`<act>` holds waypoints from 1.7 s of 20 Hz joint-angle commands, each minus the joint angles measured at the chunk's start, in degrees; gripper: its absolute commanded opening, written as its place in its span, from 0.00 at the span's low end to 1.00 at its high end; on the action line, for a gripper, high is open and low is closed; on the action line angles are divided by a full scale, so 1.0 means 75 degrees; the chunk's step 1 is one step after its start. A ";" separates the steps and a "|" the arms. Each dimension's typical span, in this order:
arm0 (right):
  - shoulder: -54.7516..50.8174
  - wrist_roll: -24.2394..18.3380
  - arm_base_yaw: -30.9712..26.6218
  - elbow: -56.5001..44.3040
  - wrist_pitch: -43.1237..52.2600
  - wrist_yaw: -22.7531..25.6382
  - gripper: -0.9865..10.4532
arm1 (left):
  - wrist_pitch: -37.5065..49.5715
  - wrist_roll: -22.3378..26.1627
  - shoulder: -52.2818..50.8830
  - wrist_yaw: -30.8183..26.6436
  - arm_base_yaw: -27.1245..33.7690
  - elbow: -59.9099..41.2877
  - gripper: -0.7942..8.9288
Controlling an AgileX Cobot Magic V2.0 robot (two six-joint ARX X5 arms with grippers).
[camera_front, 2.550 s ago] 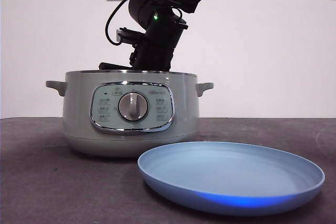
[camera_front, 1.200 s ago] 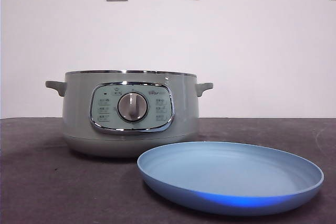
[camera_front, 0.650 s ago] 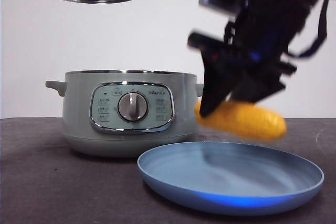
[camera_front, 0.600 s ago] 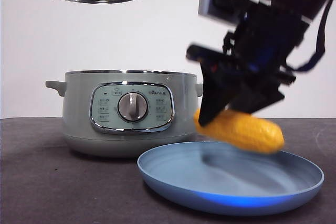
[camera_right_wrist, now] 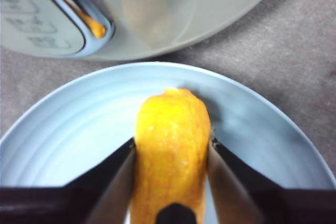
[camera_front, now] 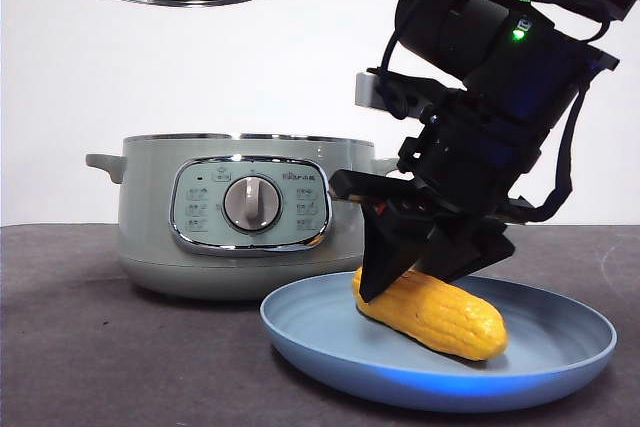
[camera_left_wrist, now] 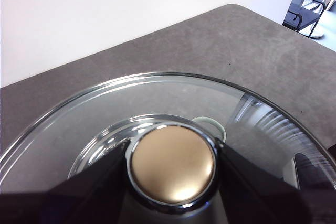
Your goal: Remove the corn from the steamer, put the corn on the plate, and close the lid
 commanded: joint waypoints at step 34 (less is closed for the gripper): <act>-0.6158 -0.0050 0.0006 -0.0152 -0.2267 0.1411 0.58 | 0.2165 0.0163 0.3351 -0.0289 -0.0568 0.0114 0.08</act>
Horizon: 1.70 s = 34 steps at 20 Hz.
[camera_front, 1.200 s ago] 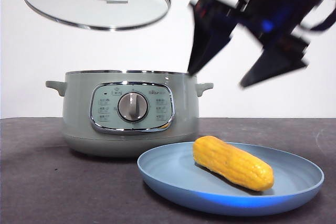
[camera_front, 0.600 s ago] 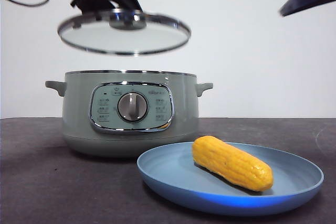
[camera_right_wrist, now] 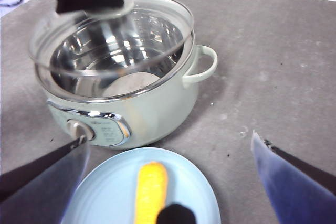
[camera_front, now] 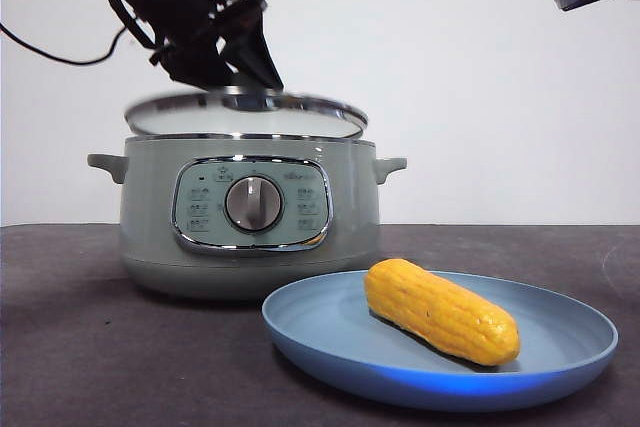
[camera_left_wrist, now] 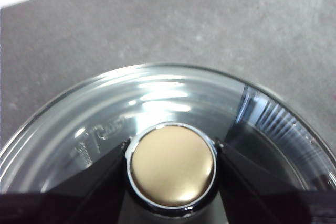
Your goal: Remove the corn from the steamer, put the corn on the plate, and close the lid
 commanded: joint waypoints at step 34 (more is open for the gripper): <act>0.0006 -0.0216 0.0009 -0.0026 0.0085 0.0154 0.58 | -0.0941 0.0493 -0.0041 -0.1049 -0.0338 0.0108 0.67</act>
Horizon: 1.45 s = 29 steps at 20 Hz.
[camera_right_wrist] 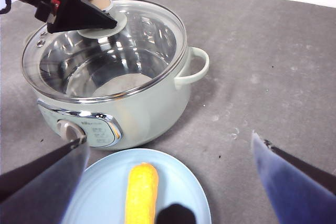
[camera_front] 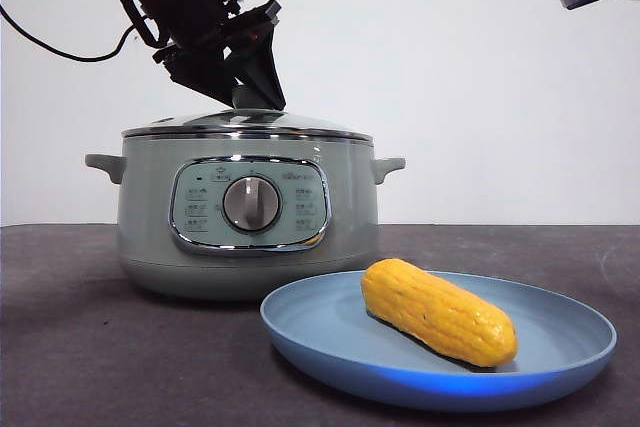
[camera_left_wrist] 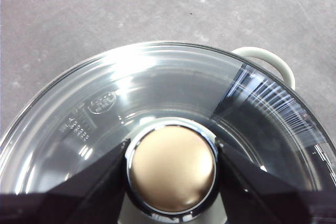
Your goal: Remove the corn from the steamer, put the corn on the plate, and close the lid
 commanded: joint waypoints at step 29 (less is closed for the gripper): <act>0.0006 -0.0058 0.0009 -0.0026 -0.0755 -0.0813 0.09 | -0.5336 -0.0221 -0.4293 -0.0023 0.0082 -0.0035 0.08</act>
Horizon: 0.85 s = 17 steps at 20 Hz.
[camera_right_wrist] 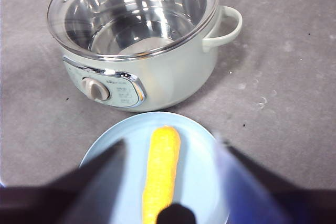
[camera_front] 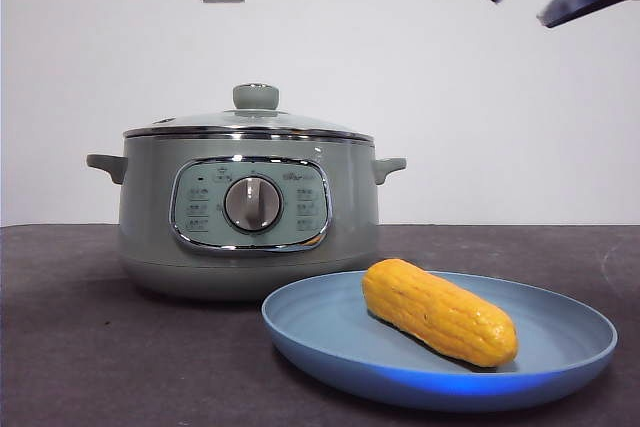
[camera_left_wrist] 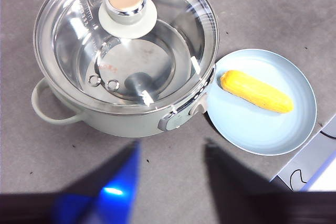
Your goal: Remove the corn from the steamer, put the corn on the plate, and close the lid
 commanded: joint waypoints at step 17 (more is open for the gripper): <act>0.0003 -0.0052 0.0009 -0.0026 0.0047 0.0003 0.09 | 0.0277 0.0015 -0.0003 -0.0058 0.0023 -0.0032 0.08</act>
